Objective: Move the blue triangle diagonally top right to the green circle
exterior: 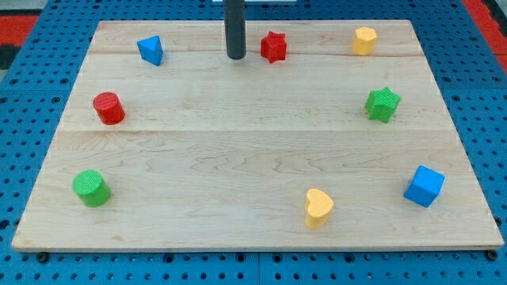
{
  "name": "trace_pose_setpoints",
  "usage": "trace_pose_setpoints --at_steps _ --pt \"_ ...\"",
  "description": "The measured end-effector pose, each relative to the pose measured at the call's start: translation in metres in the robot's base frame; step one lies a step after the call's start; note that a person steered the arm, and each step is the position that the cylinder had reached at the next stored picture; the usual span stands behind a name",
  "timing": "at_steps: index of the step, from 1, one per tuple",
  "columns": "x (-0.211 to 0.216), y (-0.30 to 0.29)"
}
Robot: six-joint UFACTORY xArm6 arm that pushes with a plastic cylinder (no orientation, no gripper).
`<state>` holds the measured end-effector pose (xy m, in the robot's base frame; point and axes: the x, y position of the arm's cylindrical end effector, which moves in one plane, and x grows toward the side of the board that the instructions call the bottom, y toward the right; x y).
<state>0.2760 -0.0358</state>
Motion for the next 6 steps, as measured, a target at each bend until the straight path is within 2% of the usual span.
trace_pose_setpoints --at_steps 1,3,4,5,6 --pt "-0.026 -0.046" --pt "-0.046 -0.187" --pt "-0.024 -0.204" --pt "-0.021 -0.134" --pt "0.019 -0.106"
